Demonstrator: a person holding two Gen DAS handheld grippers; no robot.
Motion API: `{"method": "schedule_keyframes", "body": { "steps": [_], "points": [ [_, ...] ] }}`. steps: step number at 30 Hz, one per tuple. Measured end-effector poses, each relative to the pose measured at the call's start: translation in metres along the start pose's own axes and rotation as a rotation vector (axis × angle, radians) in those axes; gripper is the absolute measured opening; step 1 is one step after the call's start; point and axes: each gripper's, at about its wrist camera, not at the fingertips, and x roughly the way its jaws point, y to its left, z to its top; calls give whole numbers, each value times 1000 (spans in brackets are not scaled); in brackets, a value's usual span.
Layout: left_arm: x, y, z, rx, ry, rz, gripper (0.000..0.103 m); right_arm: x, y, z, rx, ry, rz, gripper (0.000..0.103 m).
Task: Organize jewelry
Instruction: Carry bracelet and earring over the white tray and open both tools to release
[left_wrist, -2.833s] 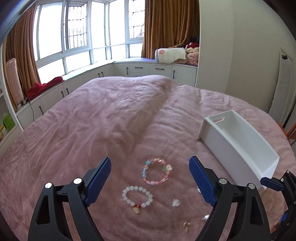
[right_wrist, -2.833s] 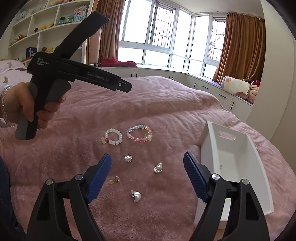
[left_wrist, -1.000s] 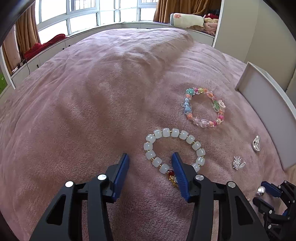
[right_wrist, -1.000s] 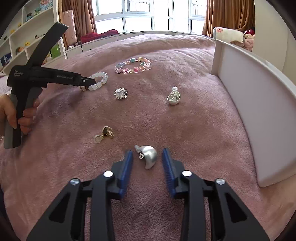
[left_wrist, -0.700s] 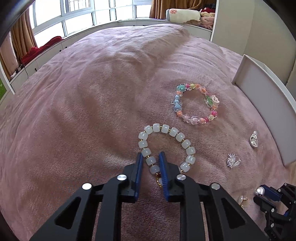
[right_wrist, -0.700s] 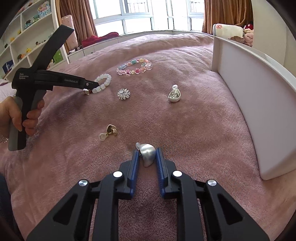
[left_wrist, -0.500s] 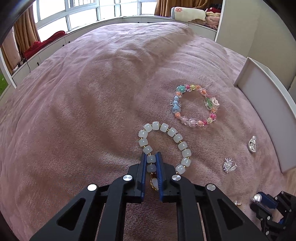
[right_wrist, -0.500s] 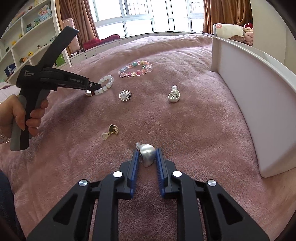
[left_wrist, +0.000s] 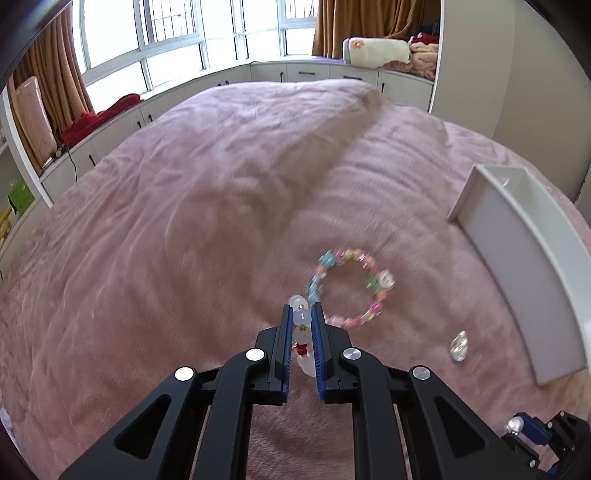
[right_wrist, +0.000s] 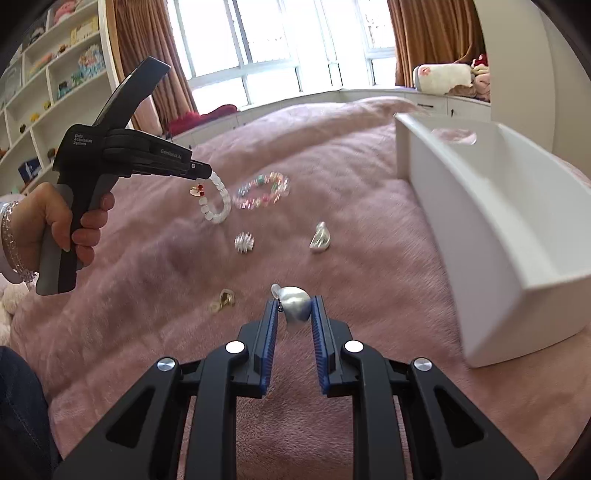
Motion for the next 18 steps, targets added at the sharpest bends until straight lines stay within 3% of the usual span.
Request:
{"method": "schedule_keyframes", "body": {
  "steps": [11,18],
  "points": [
    [-51,-63,48,101,-114,-4,15,-44,-18,30,23,-108,10,19],
    [-76,-120,76,164,-175,-49,15,-78,-36,62,21,-191,-12,19]
  ]
}}
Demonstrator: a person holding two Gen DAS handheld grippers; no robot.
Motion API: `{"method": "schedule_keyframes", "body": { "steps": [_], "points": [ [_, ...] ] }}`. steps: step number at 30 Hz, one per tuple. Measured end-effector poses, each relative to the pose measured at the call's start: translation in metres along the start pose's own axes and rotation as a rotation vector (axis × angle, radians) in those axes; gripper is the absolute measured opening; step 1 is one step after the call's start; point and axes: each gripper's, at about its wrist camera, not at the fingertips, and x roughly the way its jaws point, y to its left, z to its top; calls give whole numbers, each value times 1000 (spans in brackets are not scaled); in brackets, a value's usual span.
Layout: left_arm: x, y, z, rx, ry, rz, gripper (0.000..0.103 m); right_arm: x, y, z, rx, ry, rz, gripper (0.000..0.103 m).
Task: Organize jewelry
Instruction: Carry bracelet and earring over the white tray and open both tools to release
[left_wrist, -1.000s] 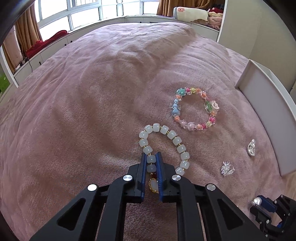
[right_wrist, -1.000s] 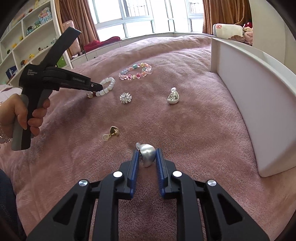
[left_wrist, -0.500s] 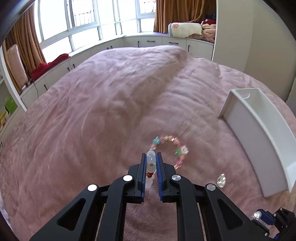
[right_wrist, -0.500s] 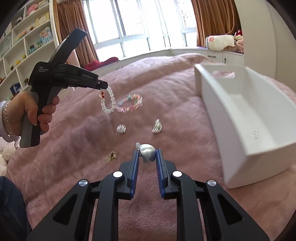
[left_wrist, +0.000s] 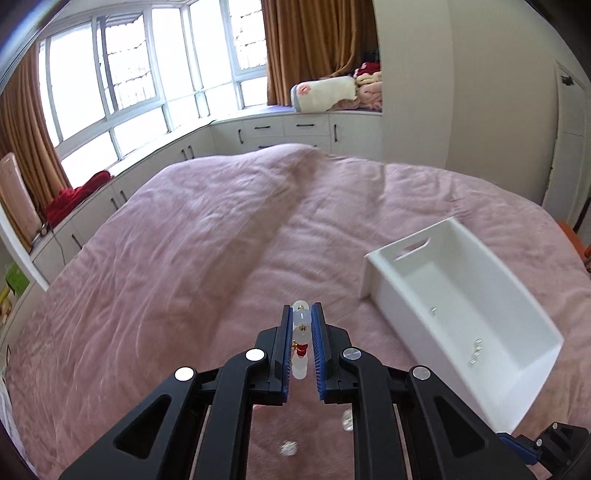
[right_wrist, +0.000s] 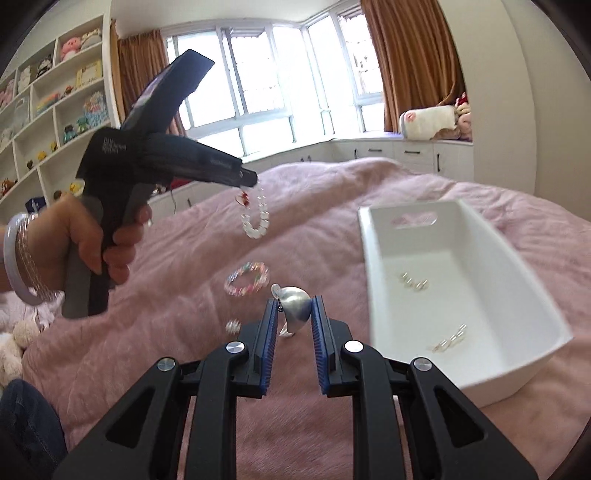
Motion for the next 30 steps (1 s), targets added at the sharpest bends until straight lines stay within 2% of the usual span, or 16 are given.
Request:
{"method": "schedule_keyframes", "body": {
  "steps": [9,13,17,22,30],
  "points": [
    [4,-86,35,88,-39,-98,15,-19,-62,24,104,-36,-81,19],
    [17,-123,40,113,-33,-145,15,-18,-89,21,147,-17,-110,19],
    [32,-153,38,159,-23,-159,15,-11,-109,11,186,13,-131,19],
    [58,-170,34,159,8,-162,15,2,-122,4,215,43,-153,19],
    [99,-180,13,145,75,-154,15,11,-115,7,160,64,-209,19]
  ]
}}
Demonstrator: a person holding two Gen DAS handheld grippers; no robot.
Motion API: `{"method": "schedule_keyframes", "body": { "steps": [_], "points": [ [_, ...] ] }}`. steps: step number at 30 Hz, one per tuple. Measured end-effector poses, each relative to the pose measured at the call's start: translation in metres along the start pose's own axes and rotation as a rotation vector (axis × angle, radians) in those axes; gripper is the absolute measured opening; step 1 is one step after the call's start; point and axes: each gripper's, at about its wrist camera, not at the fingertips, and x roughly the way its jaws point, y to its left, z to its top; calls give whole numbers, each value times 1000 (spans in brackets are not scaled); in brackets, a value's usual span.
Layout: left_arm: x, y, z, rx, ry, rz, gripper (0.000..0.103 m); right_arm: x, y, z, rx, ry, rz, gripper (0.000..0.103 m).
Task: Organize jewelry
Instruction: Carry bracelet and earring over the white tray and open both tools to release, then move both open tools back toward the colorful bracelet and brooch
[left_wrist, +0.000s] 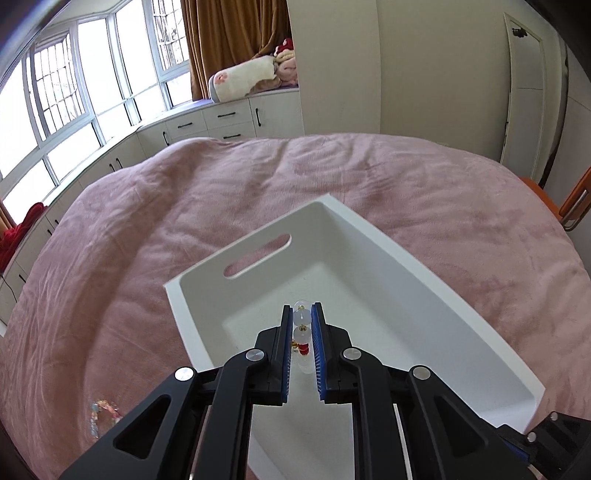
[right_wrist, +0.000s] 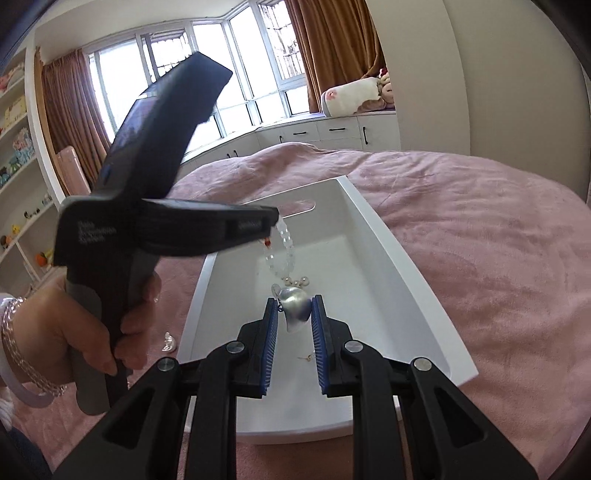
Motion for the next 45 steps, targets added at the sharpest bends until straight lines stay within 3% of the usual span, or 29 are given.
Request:
{"method": "schedule_keyframes", "body": {
  "steps": [12,26,28,30,38,43,45],
  "points": [
    [20,4,-9,7,55,-24,15,19,10,0,-102,46,-111,19],
    [20,15,-16,10,73,-14,16,29,9,-6,-103,61,-186,21],
    [17,17,-15,6,64,-15,20,28,11,-5,-106,54,-192,27],
    [14,19,-14,0,56,-16,23,25,13,-4,-110,39,-204,43],
    [-4,37,-15,-41,31,-29,38,17,22,2,-142,13,-222,59],
    [-22,60,-21,-63,15,-9,58,9,29,2,-150,-2,-223,70],
    [-28,72,-25,-89,15,-13,60,4,34,3,-162,-15,-226,77]
  ]
}}
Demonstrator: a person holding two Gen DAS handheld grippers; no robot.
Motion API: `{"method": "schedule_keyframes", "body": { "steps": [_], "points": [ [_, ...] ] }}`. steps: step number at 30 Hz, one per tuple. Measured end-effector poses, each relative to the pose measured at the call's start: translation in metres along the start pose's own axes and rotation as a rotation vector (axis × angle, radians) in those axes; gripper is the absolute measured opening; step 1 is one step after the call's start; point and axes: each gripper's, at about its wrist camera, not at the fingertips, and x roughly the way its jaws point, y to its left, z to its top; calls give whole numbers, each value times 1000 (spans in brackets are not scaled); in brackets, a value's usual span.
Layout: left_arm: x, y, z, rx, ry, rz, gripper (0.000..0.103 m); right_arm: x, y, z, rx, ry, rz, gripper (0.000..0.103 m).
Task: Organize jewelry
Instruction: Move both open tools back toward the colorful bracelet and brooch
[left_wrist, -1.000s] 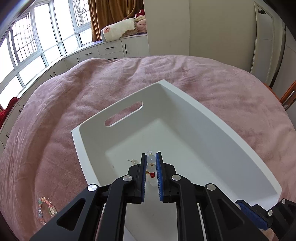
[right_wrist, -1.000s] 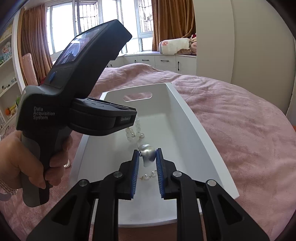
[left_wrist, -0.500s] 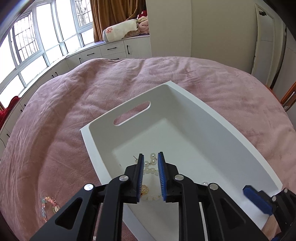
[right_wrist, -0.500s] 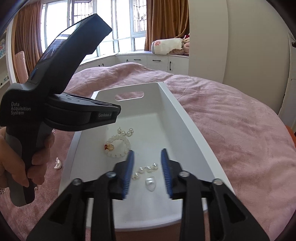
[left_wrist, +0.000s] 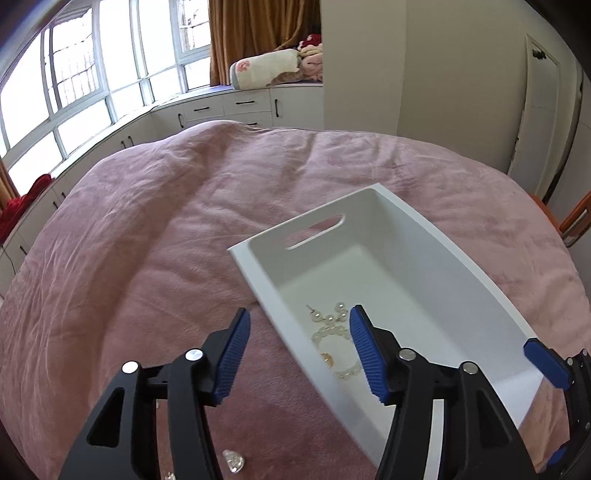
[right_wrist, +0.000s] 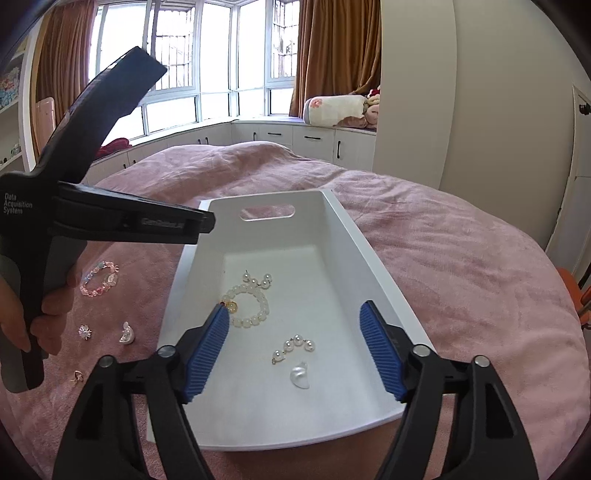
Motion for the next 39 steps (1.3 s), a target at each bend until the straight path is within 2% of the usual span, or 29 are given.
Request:
{"method": "schedule_keyframes", "body": {
  "steps": [9,19,21,28,32,39],
  "points": [
    [-25,63,-20,-65,-5,59,67,-22,32,13,-79,-49,-2,87],
    [-44,142,-44,-149,0,133,74,-35,77,28,-153,-82,17,90],
    [-48,159,-51,-166,-1,148,75,-35,87,31,-162,-85,24,95],
    [-52,208,-72,-226,12,179,76,-32,126,39,-213,-95,49,95],
    [-52,229,-85,-257,18,185,79,-30,145,40,-240,-96,60,97],
    [-42,251,-108,-283,42,176,91,-15,174,43,-255,-70,73,98]
  ]
}}
